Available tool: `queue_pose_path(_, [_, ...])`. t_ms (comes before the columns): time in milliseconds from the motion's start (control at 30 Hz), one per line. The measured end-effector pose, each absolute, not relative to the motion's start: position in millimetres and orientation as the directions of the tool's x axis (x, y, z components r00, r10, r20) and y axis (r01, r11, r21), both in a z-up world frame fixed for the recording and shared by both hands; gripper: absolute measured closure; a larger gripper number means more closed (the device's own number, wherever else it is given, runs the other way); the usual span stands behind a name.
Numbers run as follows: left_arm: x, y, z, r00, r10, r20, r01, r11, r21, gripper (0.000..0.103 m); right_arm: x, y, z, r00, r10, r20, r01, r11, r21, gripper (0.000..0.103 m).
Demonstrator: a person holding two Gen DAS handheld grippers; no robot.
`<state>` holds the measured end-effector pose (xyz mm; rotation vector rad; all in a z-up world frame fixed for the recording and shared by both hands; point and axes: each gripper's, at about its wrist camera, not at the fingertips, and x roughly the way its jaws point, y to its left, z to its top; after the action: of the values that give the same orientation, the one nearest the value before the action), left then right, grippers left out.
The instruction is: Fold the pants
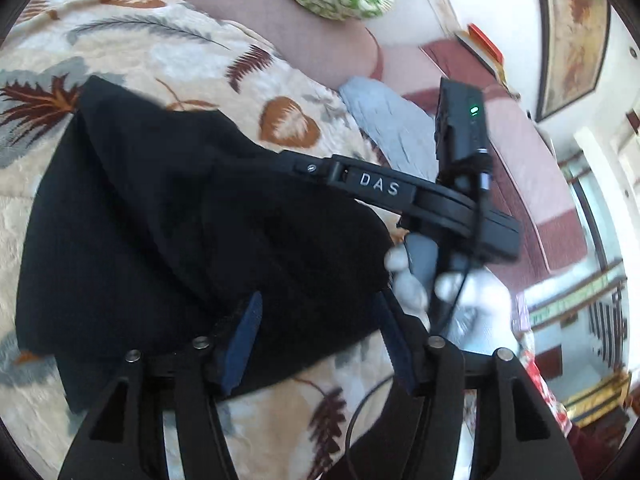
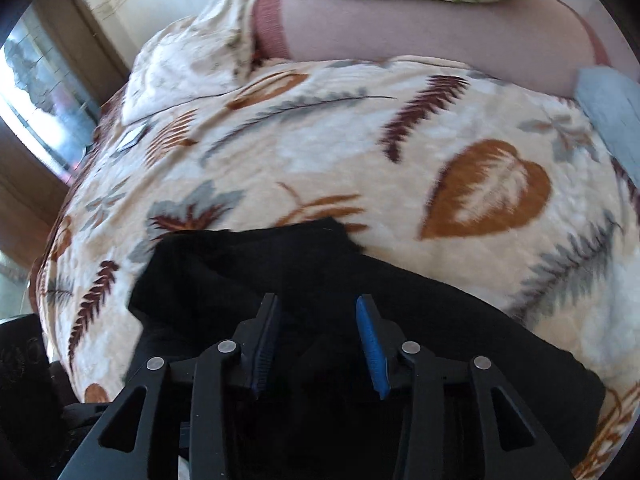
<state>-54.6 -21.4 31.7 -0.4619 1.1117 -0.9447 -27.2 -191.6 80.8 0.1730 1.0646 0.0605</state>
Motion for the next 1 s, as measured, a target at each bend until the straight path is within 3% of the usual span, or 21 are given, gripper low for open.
queue_pose_path(200, [-80.5,27.3,39.7,0.199,-0.812,-0.549,0.390,0.580,-0.715,0.037,-70.7,-225.7,118.7,0.595,0.084,-0.800,0.109,0.977,0.184,0.059])
queue_pose_path(367, [-73.3,79.2,24.2,0.295,-0.767,-0.570,0.214,0.634,-0.743,0.035,-72.0,-166.0,139.6,0.606,0.290,-0.740,-0.061,0.945,0.321,0.059])
queue_pose_path(500, [-58.5,85.1,18.9,0.336,-0.758,-0.559,0.175,0.633,-0.754,0.035,-49.0,-119.7,107.0,0.489,0.453,-0.745,-0.123,0.882,0.455,0.059])
queue_pose_path(600, [-46.0,74.7,5.1,0.308,-0.733,-0.607,0.160,0.669,-0.726,0.035,-36.7,-113.4,74.7,0.450,0.436,-0.779,-0.053,0.885,0.463,0.059])
queue_pose_path(667, [-46.4,69.6,-5.3,0.288,-0.730,-0.620,0.160,0.675,-0.720,0.035,-33.1,-126.6,59.5,0.469,0.351,-0.810,0.031,0.910,0.412,0.064])
queue_pose_path(733, [-48.6,64.4,-5.5,0.309,-0.722,-0.620,0.198,0.686,-0.700,0.034,-33.3,-144.9,52.6,0.493,0.283,-0.822,0.092,0.923,0.374,0.075])
queue_pose_path(800, [-52.1,62.8,-5.5,0.322,-0.719,-0.616,0.222,0.689,-0.690,0.034,-32.1,-155.4,53.9,0.485,0.297,-0.823,0.120,0.909,0.399,0.080])
queue_pose_path(900, [-50.0,64.2,-11.1,0.329,-0.739,-0.588,0.214,0.665,-0.716,0.033,-28.0,-128.9,84.6,0.518,0.200,-0.832,0.039,0.966,0.257,0.072])
queue_pose_path(1000, [-50.2,66.5,-15.0,0.336,-0.757,-0.560,0.210,0.640,-0.739,0.033,-9.9,-93.1,101.9,0.500,0.260,-0.826,-0.091,0.964,0.249,0.072])
